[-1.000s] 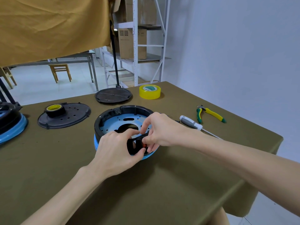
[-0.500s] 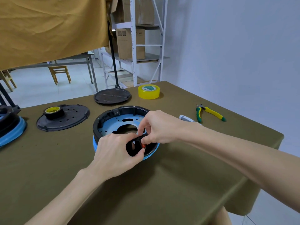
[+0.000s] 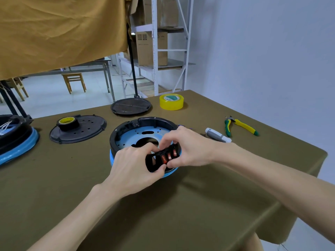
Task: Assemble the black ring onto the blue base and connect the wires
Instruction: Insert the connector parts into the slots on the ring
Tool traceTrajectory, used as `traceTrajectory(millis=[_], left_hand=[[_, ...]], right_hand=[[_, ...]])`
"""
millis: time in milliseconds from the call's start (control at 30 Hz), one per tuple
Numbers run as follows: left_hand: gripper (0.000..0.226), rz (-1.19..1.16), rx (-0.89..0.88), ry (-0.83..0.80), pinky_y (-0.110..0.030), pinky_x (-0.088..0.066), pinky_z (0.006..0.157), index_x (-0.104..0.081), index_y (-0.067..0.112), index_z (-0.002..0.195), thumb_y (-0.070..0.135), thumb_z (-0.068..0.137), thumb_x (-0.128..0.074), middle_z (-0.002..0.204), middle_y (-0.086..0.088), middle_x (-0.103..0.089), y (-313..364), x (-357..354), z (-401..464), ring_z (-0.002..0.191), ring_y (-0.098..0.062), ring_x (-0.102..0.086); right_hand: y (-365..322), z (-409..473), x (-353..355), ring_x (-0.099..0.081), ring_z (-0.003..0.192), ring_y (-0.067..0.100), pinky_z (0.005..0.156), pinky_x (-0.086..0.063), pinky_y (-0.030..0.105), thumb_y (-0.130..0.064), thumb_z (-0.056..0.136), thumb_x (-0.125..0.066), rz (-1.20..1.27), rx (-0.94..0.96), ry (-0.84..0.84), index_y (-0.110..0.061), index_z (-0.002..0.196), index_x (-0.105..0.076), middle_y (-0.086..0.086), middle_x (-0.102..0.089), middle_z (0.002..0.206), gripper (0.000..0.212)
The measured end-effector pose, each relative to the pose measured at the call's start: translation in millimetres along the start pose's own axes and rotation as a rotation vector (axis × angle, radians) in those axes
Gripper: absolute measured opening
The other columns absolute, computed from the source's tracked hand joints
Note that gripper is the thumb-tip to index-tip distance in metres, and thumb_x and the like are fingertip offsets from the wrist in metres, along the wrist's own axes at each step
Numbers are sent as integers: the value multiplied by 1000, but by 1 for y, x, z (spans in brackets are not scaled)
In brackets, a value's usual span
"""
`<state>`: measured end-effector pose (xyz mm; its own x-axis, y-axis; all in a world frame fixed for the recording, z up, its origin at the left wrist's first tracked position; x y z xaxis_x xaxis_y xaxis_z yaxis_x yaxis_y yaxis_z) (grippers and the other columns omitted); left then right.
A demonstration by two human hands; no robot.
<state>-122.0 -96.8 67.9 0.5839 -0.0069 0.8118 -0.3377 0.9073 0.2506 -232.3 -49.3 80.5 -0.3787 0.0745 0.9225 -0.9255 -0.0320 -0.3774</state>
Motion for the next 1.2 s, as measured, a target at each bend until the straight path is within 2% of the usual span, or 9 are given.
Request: traceTrajectory(millis=[200, 300, 433, 567, 667, 733, 900, 1033, 1200], left_hand=[[47, 7, -14, -13, -22, -47, 52, -69, 39, 111, 69, 80, -52, 63, 21, -61, -3, -2, 1, 55, 0, -54], [47, 17, -24, -41, -15, -39, 51, -69, 40, 114, 69, 81, -52, 59, 25, -55, -6, -4, 3, 51, 7, -48], [52, 28, -19, -74, -17, -40, 52, -67, 41, 118, 72, 82, -48, 63, 24, -61, -9, -6, 3, 53, 4, -49], [52, 55, -6, -95, -16, -36, 51, -66, 40, 118, 71, 81, -47, 67, 22, -64, -9, -10, 5, 54, 0, -49], [43, 74, 27, -118, -22, -43, 54, -63, 36, 118, 59, 83, -52, 80, 19, -71, -12, -12, 5, 65, -5, -62], [37, 58, 37, -124, -23, -44, 55, -62, 35, 116, 53, 85, -55, 83, 20, -72, -13, -13, 5, 70, -7, -65], [39, 19, 40, -130, -19, -38, 55, -61, 38, 123, 49, 86, -60, 70, 26, -57, -14, -10, 3, 66, -5, -60], [40, 21, 38, -127, -23, -41, 56, -59, 38, 126, 49, 87, -60, 73, 24, -60, -12, -10, 3, 68, -6, -60], [42, 20, 20, -94, -19, -41, 57, -61, 41, 124, 54, 86, -50, 77, 23, -64, -11, -8, 1, 67, -1, -56]], right_hand=[[0, 7, -1, -46, 107, 15, 96, -44, 38, -35, 79, -87, -15, 42, 16, -27, 115, -66, -10, -64, 106, 42], [0, 14, 0, -46, 97, 7, 90, -45, 37, -41, 74, -90, -54, 47, -15, -30, 107, -67, -14, -62, 99, 42], [2, 19, -1, -46, 94, 0, 78, -43, 30, -43, 71, -91, -55, 56, -28, -32, 103, -66, -16, -61, 97, 42], [1, 17, -2, -46, 95, 8, 82, -43, 32, -47, 73, -89, -101, 65, 4, -34, 105, -65, -15, -62, 97, 42], [-6, 20, -3, -50, 94, 13, 85, -44, 36, -42, 76, -87, -150, 82, 41, -31, 98, -64, -12, -63, 93, 33], [-6, 22, -5, -54, 94, 15, 87, -47, 39, -36, 77, -86, -122, 73, -4, -30, 94, -62, -10, -64, 91, 30], [-11, 18, -3, -50, 98, 10, 93, -46, 40, -39, 78, -86, -134, 118, -35, -36, 96, -58, -12, -62, 100, 33], [-3, 10, 1, -57, 98, 8, 91, -52, 40, -33, 82, -84, -18, 112, -20, -32, 103, -67, -10, -64, 100, 27], [1, 10, 7, -64, 94, 1, 89, -55, 34, -29, 87, -81, 91, 114, 31, -29, 101, -76, -12, -73, 96, 14]])
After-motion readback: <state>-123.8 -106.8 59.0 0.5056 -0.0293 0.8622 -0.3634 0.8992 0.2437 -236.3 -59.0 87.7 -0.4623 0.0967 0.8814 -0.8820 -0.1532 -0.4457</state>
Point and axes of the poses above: each hand's wrist, its own z-axis towards the middle knuckle, its own x-axis out of the back of the hand, y = z × x, the point moved 10 cm from there along z, towards the middle knuckle
